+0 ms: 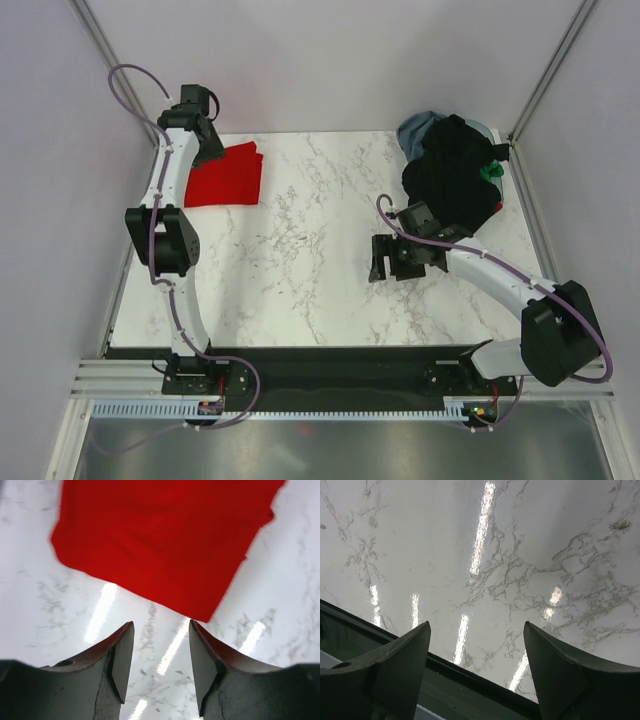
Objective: Fold and stack the t-shirts
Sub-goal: Neatly place the folded tshirt to the corner
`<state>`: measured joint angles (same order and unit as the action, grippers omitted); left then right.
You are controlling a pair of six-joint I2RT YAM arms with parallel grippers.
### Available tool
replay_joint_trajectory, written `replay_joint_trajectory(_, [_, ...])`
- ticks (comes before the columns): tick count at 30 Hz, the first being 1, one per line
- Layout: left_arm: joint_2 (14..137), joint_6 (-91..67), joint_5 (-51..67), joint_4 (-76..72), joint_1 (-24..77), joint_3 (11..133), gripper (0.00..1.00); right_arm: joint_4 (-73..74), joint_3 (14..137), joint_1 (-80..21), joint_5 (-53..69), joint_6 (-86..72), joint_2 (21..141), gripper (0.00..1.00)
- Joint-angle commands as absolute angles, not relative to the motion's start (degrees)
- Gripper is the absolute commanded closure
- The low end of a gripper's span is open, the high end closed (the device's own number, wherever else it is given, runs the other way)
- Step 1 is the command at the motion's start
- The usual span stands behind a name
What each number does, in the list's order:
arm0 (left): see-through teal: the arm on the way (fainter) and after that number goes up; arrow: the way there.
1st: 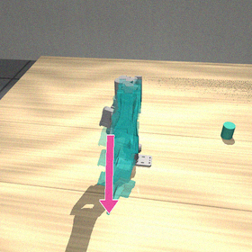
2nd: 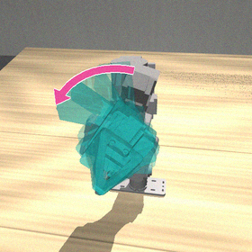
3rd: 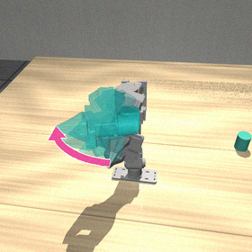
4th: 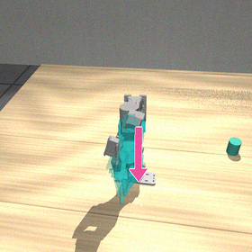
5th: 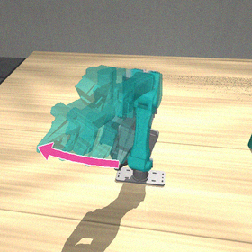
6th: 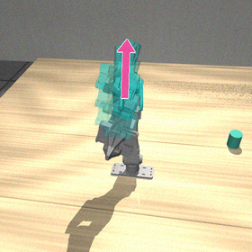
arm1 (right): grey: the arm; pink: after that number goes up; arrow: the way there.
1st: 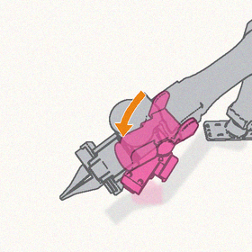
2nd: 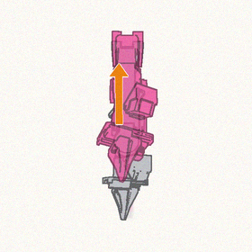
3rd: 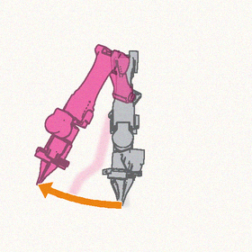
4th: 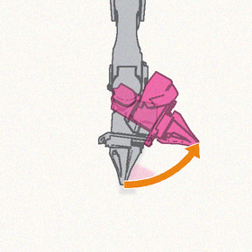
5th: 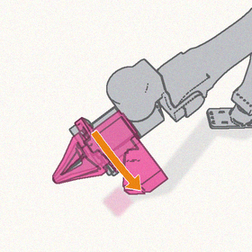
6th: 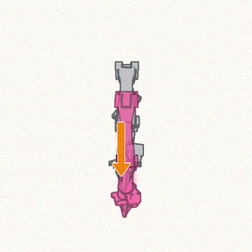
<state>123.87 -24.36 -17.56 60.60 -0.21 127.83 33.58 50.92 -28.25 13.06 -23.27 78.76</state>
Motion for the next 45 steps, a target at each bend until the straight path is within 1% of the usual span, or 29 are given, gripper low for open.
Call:
replay_joint_trajectory(1, [124.4, -23.0, -1.2, 55.7, 1.2, 124.9, 0.45, 32.4, 51.4, -28.8, 13.7, -25.0, 76.6, 0.17])
replay_joint_trajectory(3, [126.7, -22.0, 3.4, 55.5, 2.7, 125.3, 0.47, 33.0, 50.4, -28.8, 13.3, -25.2, 74.7, 0.17])
replay_joint_trajectory(8, [132.9, -20.9, 6.9, 54.2, 5.2, 126.8, 0.48, 33.7, 47.6, -28.9, 12.5, -25.9, 71.6, 0.16])
replay_joint_trajectory(13, [137.5, -20.7, 3.3, 53.0, 4.9, 128.1, 0.50, 35.0, 46.8, -28.9, 12.0, -25.8, 70.2, 0.16])
replay_joint_trajectory(21, [144.4, -17.8, -2.9, 53.0, 2.0, 131.3, 0.50, 35.5, 45.5, -28.9, 11.3, -25.5, 69.9, 0.16])
replay_joint_trajectory(25, [147.4, -17.8, -2.9, 53.0, 0.2, 133.8, 0.50, 35.1, 45.4, -28.9, 11.6, -25.2, 71.4, 0.16])
replay_joint_trajectory(26, [147.8, -17.5, -2.8, 53.0, -2.3, 134.5, 0.50, 34.9, 45.4, -28.9, 11.7, -25.1, 71.7, 0.16])
replay_joint_trajectory(27, [148.2, -17.4, -3.0, 53.2, -2.6, 135.2, 0.50, 34.9, 45.4, -28.8, 11.6, -25.1, 71.9, 0.16])
replay_joint_trajectory(30, [149.0, -17.7, -1.1, 53.0, -4.6, 136.9, 0.50, 34.2, 45.3, -28.9, 11.7, -25.0, 72.9, 0.16])
replay_joint_trajectory(35, [147.1, -18.0, 1.9, 53.1, -5.3, 137.3, 0.48, 32.3, 44.5, -29.0, 12.8, -26.0, 74.6, 0.16])
replay_joint_trajectory(38, [142.7, -19.5, 6.4, 53.1, -5.3, 136.9, 0.45, 31.9, 44.9, -29.4, 12.8, -26.3, 74.9, 0.16])
replay_joint_trajectory(42, [133.4, -22.0, 12.3, 53.2, -5.2, 134.7, 0.41, 31.9, 45.5, -30.6, 12.5, -27.2, 74.5, 0.16])
replay_joint_trajectory(45, [125.4, -24.2, 17.0, 53.3, -5.2, 130.5, 0.40, 31.6, 45.7, -31.9, 12.3, -28.6, 73.7, 0.16])
